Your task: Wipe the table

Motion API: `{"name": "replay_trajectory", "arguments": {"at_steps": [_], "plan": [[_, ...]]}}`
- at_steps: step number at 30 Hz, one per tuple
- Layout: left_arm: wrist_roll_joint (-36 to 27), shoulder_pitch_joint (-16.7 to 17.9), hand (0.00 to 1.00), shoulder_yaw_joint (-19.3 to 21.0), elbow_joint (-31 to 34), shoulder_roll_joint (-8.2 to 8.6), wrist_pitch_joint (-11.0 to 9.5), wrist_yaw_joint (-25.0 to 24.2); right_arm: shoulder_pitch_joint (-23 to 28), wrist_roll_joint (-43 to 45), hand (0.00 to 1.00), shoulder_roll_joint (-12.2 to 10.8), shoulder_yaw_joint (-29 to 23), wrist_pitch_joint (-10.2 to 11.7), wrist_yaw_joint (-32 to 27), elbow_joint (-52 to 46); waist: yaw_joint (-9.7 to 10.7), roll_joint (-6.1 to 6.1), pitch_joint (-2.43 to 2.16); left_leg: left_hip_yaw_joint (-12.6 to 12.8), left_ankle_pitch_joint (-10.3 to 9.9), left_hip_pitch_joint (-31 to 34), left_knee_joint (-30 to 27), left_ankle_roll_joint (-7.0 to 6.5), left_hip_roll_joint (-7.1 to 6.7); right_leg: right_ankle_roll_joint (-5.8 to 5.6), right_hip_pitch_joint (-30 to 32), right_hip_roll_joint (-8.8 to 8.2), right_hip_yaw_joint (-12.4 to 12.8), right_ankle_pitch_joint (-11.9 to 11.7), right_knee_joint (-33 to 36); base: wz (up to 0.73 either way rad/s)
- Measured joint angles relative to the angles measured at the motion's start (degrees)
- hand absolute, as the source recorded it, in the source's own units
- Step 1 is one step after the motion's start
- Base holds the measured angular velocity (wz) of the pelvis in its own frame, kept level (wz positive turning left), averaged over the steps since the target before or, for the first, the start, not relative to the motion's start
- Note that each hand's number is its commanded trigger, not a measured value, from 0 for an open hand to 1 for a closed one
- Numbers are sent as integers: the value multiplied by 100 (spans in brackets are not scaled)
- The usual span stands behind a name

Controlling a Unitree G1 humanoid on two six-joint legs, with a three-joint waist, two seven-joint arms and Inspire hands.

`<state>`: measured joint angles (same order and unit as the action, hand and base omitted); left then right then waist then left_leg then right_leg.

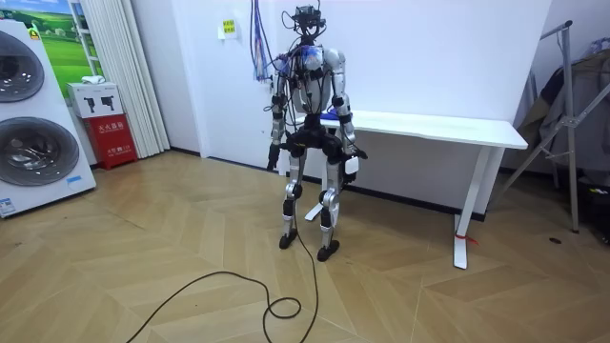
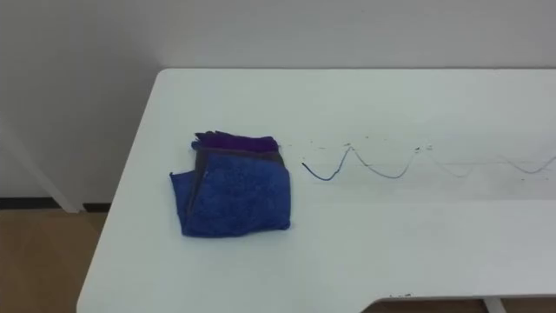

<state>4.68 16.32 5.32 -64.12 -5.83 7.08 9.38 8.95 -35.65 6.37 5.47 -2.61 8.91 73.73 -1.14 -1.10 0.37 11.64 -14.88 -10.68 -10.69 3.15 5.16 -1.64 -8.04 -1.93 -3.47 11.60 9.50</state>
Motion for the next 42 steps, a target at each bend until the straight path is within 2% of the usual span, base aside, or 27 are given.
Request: {"name": "replay_trajectory", "arguments": {"at_steps": [7, 11, 19, 22, 28, 31, 33, 34, 36, 39, 40, 42], "plan": [[-6, -103, 0, 7, 183, -8, -17, 0, -2, 18, 0, 0, -1, 5, 1, -24, 0, -10, 0, -9, 0, 16, 0, 0, 0, 0, 0, -1, -26, 0, -6, 0], [-11, -168, 0, 20, 358, -20, -229, 0, -29, 16, 0, 3, -11, 9, -1, -34, -41, -7, -2, -9, 0, 10, 1, 0, 0, 0, 1, 0, -22, 0, -5, 0], [-60, -203, 0, 55, 300, -9, -289, -5, -45, -53, 0, 4, -71, 5, -18, 45, -44, -10, -4, -2, 0, -3, 4, 0, 0, 0, 1, 4, 4, 0, -7, 0], [-69, -183, 0, 153, 165, -9, -285, -4, 11, -191, 0, 0, -309, -13, -78, 143, 4, -18, -7, -5, 0, -8, 4, 0, 1, 0, -5, 5, 10, 0, 1, 0], [-7, 26, 0, 535, 104, -18, -168, 3, 85, -568, 0, 29, -1382, -266, -421, 423, 244, -80, -7, 3, 0, -126, 42, 0, 1, 1, -94, 13, 25, 1, -1, -1], [-2, 98, 0, 826, 175, -61, -54, 0, 219, -900, 0, 126, -1948, -363, -695, 377, 336, -138, 4, 28, 0, -163, 47, 0, -4, -6, -90, 11, 75, 7, 5, -6], [-3, 85, 0, 996, 169, -186, 7, 16, 193, -864, 0, 318, -2568, -503, -1047, 372, 434, -176, -17, 53, -1, -119, 48, -1, -8, -10, -13, 5, 88, 8, 35, -8], [-3, 81, 0, 1043, 169, -220, 10, 29, 160, -797, 0, 386, -2707, -513, -1175, 345, 469, -185, -16, 60, -1, -108, 51, -1, -7, -11, 10, 6, 94, 3, 40, -15], [3, 56, 0, 1054, 180, -362, 17, 123, 93, -508, 0, 699, -2948, -565, -1760, -79, 552, -212, -29, 86, 5, -104, 95, -11, -15, -14, 32, 9, 137, -18, 59, -13], [140, -48, 0, 1052, 243, -447, 14, 144, -207, 213, 0, 1013, -3185, -551, -2462, -858, 594, -272, -30, 144, 16, -83, 100, -29, -26, -21, 129, 5, 183, -26, 139, -11], [175, -52, 0, 1052, 261, -451, 17, 143, -273, 320, 0, 1046, -3243, -550, -2588, -1073, 602, -279, -33, 147, 17, -79, 98, -30, -26, -22, 133, 5, 186, -30, 136, -4], [238, -112, 0, 971, 348, -456, 0, 138, -444, 1005, 0, 1152, -3303, -533, -3035, -2096, 598, -308, -42, 163, 17, -70, 94, -30, -29, -24, 174, 6, 201, -32, 137, -3]]}}
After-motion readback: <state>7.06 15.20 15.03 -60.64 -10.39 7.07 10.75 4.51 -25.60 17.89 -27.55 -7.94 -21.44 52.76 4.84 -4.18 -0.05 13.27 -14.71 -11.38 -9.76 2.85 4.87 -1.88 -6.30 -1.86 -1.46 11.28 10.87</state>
